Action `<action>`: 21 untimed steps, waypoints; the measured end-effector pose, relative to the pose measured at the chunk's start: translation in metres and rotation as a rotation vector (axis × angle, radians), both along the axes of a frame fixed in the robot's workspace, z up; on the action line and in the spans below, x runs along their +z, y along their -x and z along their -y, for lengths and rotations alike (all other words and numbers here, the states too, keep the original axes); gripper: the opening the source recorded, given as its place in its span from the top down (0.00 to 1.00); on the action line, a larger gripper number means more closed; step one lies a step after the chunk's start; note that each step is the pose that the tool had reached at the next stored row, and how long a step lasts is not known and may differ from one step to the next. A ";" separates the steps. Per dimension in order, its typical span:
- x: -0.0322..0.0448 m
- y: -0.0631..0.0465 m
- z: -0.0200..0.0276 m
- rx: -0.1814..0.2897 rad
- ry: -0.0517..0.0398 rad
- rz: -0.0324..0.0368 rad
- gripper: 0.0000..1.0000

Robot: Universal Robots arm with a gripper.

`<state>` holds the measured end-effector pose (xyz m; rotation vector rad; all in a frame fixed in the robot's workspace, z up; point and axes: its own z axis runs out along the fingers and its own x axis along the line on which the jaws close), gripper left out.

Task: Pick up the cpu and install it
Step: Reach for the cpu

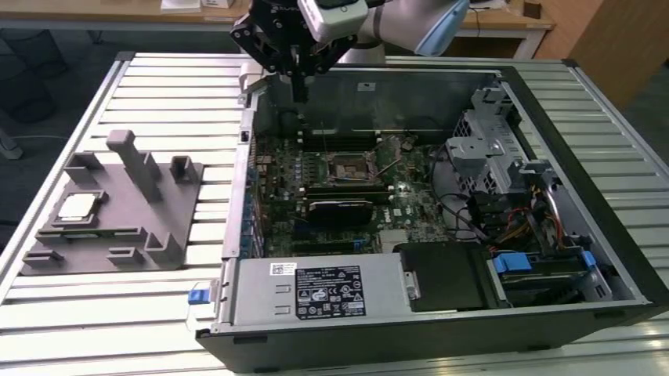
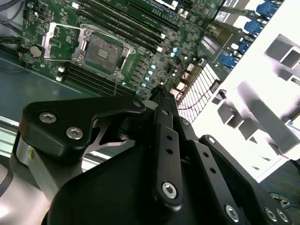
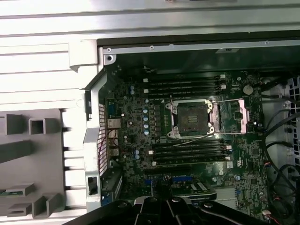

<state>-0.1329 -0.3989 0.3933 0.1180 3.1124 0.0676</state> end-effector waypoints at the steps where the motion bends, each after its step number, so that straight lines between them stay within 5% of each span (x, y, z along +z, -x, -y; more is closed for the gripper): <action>1: 0.0000 0.001 0.0000 0.000 -0.0001 0.0001 0.89; 21: 0.0000 0.031 0.0000 0.000 0.0000 0.0016 0.89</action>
